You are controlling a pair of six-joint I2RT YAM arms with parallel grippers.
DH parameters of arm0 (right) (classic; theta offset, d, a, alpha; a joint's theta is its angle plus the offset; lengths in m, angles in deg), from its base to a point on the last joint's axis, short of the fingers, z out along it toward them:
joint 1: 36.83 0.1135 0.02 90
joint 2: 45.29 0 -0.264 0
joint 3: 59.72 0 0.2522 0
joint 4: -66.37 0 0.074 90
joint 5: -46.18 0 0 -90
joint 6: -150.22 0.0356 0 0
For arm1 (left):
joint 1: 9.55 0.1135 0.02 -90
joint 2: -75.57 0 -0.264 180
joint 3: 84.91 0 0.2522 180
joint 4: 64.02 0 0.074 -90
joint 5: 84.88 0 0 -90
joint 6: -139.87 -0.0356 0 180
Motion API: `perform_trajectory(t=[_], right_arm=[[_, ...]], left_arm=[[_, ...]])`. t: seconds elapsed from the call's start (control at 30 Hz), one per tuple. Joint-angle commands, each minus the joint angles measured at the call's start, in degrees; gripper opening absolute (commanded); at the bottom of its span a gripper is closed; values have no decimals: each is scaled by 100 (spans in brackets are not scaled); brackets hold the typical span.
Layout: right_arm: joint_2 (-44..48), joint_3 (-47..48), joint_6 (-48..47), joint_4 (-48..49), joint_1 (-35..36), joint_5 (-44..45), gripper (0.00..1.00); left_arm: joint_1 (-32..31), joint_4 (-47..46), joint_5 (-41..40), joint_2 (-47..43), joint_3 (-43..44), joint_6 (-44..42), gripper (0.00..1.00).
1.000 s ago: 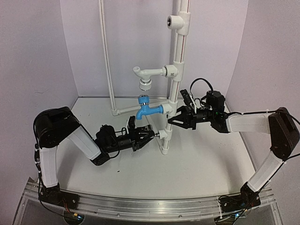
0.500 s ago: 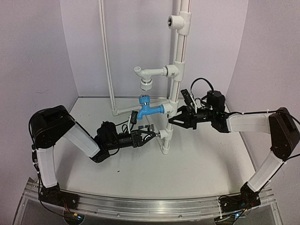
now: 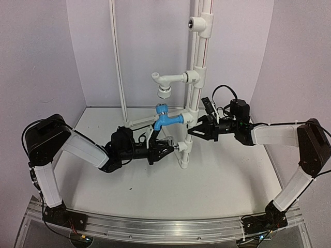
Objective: Install the water faucets
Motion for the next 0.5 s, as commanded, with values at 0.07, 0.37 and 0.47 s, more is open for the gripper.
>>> perform_trajectory(t=[0.07, 0.37, 0.47], right_arm=[[224, 166, 1077, -297, 503, -460, 0], [191, 215, 1120, -315, 504, -448, 0], [206, 210, 1123, -321, 504, -445, 0]], left_arm=[[-399, 1108, -1065, -103, 76, -1861, 0], [-596, 723, -2106, -27, -131, -3143, 3], [-619, 647, -2357, 10, -147, -3261, 8]])
